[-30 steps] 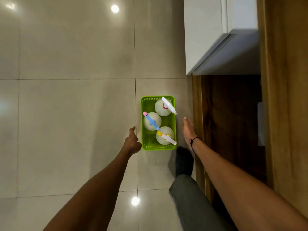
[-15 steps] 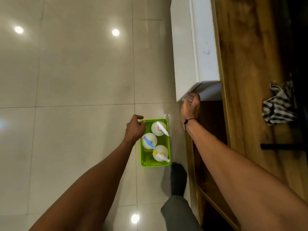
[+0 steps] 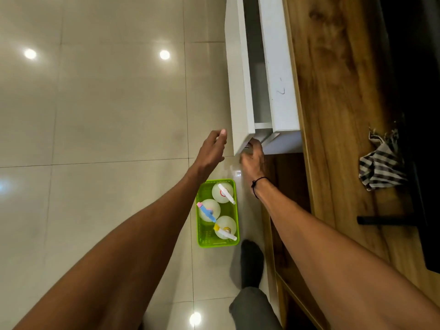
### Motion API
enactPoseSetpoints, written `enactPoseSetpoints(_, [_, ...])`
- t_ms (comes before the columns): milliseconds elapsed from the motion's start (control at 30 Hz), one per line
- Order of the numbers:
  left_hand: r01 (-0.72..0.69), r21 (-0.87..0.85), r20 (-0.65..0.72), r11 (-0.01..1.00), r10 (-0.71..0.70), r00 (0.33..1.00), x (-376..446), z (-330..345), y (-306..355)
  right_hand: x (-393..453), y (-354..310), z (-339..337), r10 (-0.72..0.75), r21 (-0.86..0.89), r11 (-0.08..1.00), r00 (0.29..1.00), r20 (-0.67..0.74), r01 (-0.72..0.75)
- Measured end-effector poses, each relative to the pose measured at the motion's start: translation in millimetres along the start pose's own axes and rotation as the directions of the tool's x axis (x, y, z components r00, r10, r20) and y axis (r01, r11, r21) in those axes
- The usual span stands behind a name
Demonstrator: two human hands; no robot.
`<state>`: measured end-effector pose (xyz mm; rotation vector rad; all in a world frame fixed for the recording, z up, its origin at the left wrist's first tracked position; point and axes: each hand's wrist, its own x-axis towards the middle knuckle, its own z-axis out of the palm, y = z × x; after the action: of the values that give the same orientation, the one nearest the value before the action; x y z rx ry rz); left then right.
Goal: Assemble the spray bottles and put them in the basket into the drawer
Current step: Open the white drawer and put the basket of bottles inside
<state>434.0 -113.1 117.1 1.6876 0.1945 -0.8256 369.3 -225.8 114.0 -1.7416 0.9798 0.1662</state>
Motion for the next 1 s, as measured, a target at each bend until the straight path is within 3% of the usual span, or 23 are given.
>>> enactPoseSetpoints(200, [0.008, -0.024, 0.045, 1.0, -0.007, 0.999, 7, -4, 26, -10, -11, 20, -0.049, 0.044, 0.998, 0.992, 0.113, 0.044])
enactPoseSetpoints(533, [0.012, -0.032, -0.098, 0.999, -0.015, 0.995, -4, -47, 8, -23, -23, 50, -0.067, 0.024, 0.998, 0.951, 0.301, 0.063])
enactPoseSetpoints(1000, [0.043, -0.065, -0.205, 0.997, -0.056, 0.977, -15, -87, -7, -31, -35, 95, -0.095, -0.005, 0.994, 0.913, 0.396, 0.106])
